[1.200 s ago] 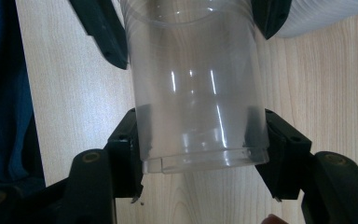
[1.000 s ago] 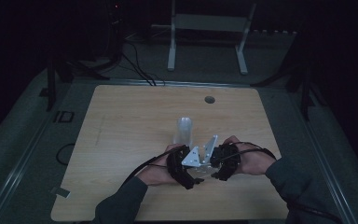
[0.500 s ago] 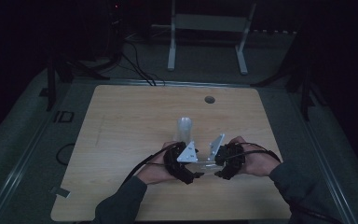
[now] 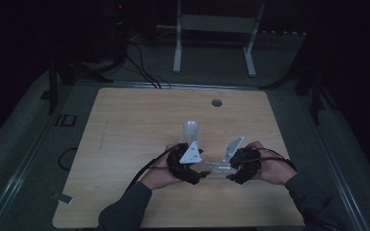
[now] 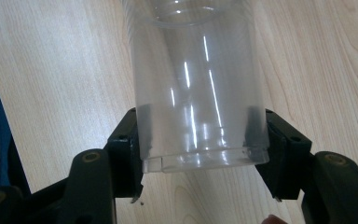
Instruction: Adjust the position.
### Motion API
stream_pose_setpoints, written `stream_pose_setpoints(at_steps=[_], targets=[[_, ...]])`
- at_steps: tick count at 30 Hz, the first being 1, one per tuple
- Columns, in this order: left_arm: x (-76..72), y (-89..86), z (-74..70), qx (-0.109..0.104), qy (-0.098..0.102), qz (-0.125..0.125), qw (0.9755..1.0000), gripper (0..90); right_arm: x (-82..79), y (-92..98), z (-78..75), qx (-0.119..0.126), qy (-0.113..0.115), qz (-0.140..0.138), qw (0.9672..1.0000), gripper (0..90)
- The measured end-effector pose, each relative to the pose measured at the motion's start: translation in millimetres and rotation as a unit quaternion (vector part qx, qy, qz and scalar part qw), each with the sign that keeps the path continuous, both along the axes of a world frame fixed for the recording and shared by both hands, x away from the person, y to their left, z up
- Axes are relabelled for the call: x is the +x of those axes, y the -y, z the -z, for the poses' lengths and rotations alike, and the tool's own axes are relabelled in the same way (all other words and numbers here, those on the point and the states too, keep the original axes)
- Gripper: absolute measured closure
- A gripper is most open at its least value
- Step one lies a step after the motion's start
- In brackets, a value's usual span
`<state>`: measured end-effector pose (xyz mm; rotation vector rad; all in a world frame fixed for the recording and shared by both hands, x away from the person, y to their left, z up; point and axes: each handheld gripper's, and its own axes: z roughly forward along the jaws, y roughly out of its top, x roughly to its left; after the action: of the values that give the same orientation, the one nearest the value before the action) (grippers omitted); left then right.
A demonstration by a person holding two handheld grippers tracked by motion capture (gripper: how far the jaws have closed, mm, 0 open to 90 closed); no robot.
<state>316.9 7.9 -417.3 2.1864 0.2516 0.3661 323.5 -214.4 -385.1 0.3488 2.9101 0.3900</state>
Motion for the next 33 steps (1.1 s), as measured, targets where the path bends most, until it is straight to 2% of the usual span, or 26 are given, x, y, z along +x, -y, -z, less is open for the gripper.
stream_pose_setpoints(at_steps=[9, 14, 18, 22, 28, 33], targets=[[1.5, 0.1, -2.5, -0.020, 0.003, -0.017, 0.9997, 27.1, 1.2, 10.4, 0.9, 0.029, 0.005, 0.021, 0.9993, 41.2], [1.7, -0.8, -4.7, -0.030, 0.002, -0.023, 0.9993, 27.0, 0.7, 11.9, 2.9, 0.029, 0.001, 0.021, 0.9994, 41.2], [0.6, -1.5, -6.8, -0.037, 0.008, -0.024, 0.9990, 26.6, 0.2, 13.9, 2.8, 0.038, 0.002, 0.023, 0.9990, 41.3], [-0.1, -3.7, -9.8, -0.044, 0.011, -0.026, 0.9986, 25.8, -0.3, 15.5, 4.9, 0.029, 0.003, 0.027, 0.9992, 41.3], [0.3, -9.4, -12.8, -0.055, 0.011, -0.033, 0.9979, 25.8, 1.4, 25.9, 7.0, 0.049, 0.011, 0.048, 0.9976, 41.3], [0.7, -10.0, -12.3, -0.055, 0.012, -0.034, 0.9978, 25.9, 1.2, 30.2, 6.2, 0.063, 0.016, 0.060, 0.9961, 41.3]])
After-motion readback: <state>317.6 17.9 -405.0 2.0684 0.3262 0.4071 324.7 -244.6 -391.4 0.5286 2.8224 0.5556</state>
